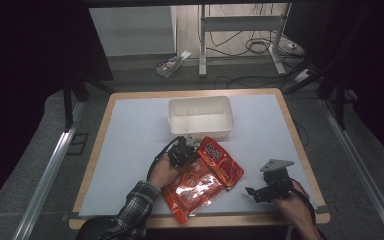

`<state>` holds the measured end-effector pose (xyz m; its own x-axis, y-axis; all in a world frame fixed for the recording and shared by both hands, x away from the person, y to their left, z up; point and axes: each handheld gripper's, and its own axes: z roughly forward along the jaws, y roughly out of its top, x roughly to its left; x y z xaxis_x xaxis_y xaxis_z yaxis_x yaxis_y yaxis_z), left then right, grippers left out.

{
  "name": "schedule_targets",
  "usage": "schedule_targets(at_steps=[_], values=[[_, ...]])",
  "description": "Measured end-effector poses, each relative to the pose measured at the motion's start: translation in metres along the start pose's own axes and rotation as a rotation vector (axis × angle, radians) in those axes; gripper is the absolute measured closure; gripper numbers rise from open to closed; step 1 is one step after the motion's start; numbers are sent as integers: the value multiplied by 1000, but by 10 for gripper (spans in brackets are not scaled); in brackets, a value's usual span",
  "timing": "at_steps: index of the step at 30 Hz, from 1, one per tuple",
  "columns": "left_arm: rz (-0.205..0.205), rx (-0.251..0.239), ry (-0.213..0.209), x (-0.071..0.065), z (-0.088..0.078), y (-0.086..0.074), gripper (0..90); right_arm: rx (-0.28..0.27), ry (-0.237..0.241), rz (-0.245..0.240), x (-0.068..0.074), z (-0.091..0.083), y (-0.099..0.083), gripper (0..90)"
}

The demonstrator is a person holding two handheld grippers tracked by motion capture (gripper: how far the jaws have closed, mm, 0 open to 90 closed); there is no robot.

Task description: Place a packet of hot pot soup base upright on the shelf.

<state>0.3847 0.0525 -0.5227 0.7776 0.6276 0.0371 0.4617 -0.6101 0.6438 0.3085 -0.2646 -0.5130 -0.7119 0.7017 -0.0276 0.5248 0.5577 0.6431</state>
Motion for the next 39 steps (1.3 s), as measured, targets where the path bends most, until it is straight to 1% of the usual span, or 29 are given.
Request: schedule_targets(at_steps=[5, 10, 12, 14, 16, 17, 19, 20, 21, 22, 23, 24, 25, 27, 29, 31, 35, 36, 37, 39], values=[[6, 15, -17, -4, 2, 5, 900, -6, 2, -6, 0, 0, 0, 4], [18, 19, -50, -10, 6, 12, 900, -10, 7, -8, 0, -1, 0, 4], [31, 25, -63, -14, 8, 15, 900, -11, 7, -10, 0, -1, 0, 4], [44, 29, -63, -19, 9, 18, 900, -13, 10, -6, 0, -1, 0, 4], [50, 29, -60, -20, 9, 19, 900, -16, 10, -9, 0, -2, 0, 4], [48, 26, -64, -20, 9, 18, 900, -17, 9, -7, 0, -2, 0, 4], [31, 11, -69, -18, 9, 17, 899, -21, 12, -3, 0, -3, 0, 4], [25, 0, -65, -17, 7, 16, 899, -23, 11, -3, 0, -3, 0, 4], [12, -23, -60, -17, 6, 15, 897, -23, 10, -7, 0, -3, 0, 4], [-2, -47, -65, -18, 3, 15, 895, -25, 9, -8, 0, -4, 0, 4], [-7, -65, -62, -18, 0, 15, 852, -25, 9, -8, 0, -4, 0, 5], [6, -80, -48, -19, -4, 14, 808, -27, 10, -7, 0, -4, 0, 4], [9, -98, -35, -20, -9, 14, 788, -27, 12, -4, 0, -5, 0, 4], [13, -125, -28, -20, -19, 11, 735, -29, 11, -1, 1, -5, 1, 4], [16, -151, -20, -20, -27, 7, 650, -33, 11, 0, 1, -6, 1, 4], [9, -176, -22, -19, -37, -1, 576, -43, 17, 5, 1, -6, 1, 4], [-8, -205, -17, -20, -52, -18, 387, -65, 23, 18, 1, -7, 3, 4], [-8, -205, -17, -20, -52, -18, 345, -73, 30, 25, 1, -7, 3, 4], [-6, -208, 0, -21, -59, -24, 319, -80, 37, 30, 1, -8, 4, 4], [-15, -214, 11, -21, -67, -32, 252, -86, 38, 33, 1, -8, 5, 4]])
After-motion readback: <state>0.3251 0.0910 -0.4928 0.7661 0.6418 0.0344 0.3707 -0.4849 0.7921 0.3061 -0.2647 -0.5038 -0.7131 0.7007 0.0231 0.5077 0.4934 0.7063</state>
